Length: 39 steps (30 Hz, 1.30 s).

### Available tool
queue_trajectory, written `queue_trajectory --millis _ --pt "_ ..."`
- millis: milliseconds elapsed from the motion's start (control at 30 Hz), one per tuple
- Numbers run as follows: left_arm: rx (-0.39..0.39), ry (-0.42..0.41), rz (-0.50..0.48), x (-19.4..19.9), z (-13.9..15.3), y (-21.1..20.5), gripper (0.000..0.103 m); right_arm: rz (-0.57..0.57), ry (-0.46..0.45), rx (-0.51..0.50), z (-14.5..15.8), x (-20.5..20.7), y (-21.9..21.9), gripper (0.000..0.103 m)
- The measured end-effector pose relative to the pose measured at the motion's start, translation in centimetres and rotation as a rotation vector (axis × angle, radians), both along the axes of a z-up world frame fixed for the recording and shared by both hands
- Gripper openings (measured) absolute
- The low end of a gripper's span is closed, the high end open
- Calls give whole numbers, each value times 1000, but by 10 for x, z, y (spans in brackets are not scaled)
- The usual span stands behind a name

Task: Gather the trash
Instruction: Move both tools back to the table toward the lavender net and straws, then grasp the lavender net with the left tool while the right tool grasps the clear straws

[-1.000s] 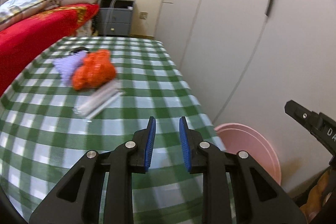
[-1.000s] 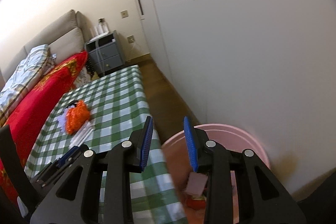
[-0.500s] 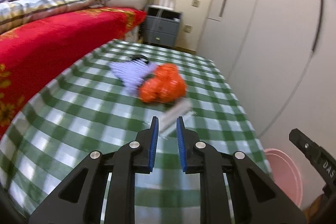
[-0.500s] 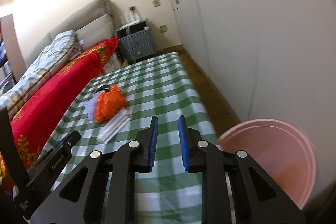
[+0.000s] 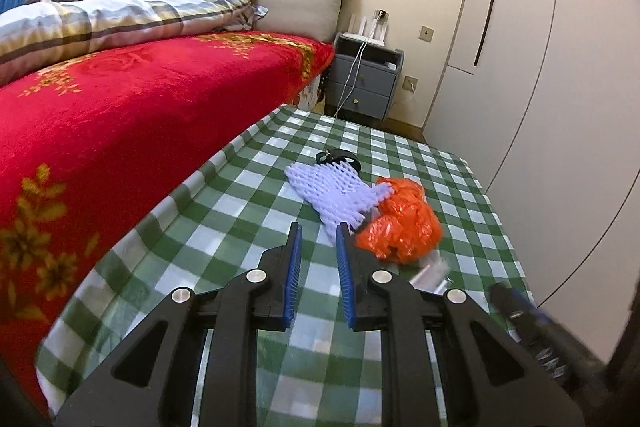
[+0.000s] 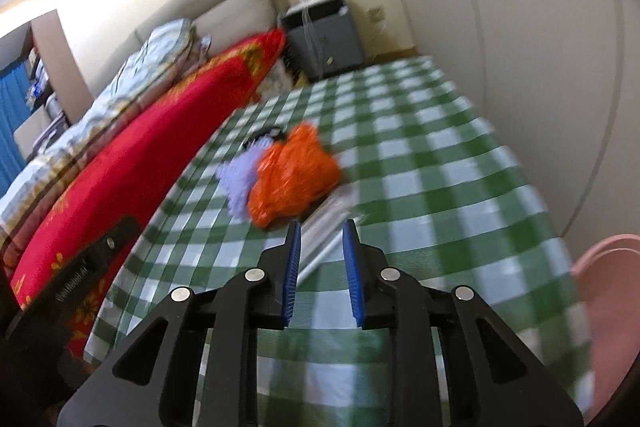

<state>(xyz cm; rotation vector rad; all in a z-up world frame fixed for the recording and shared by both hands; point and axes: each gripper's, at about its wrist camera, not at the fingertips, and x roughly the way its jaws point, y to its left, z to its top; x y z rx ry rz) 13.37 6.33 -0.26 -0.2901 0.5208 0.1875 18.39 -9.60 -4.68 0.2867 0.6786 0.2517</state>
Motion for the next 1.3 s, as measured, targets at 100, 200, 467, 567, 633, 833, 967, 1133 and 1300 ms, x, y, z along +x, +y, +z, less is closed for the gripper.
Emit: queue_trajectory --millis 100,200,467,567,633,833,967,1133,1300 --pt "0 17 -24 11 -2 2 18 31 46 4 -12 15 12 28" --pt "-17 45 -56 24 -8 4 18 43 82 -5 -21 30 25 42" --pt "-14 104 -122 52 -26 -5 18 32 171 -88 -36 50 37 43" --pt "-22 107 -119 64 -29 -2 18 5 194 -118 -39 47 29 32" --pt "-29 107 -122 73 -30 -1 18 -20 201 -135 -39 44 21 21" --pt "-36 137 -134 95 -37 -2 30 -70 206 -126 -37 43 -6 8" --pt "-30 159 -144 108 -41 -6 44 -77 203 -126 -37 45 -13 8" --pt "-23 219 -143 123 -50 -9 45 -72 193 -116 -37 45 -15 4" --pt "-16 250 -138 130 -56 -11 43 -58 178 -116 -35 44 -14 2"
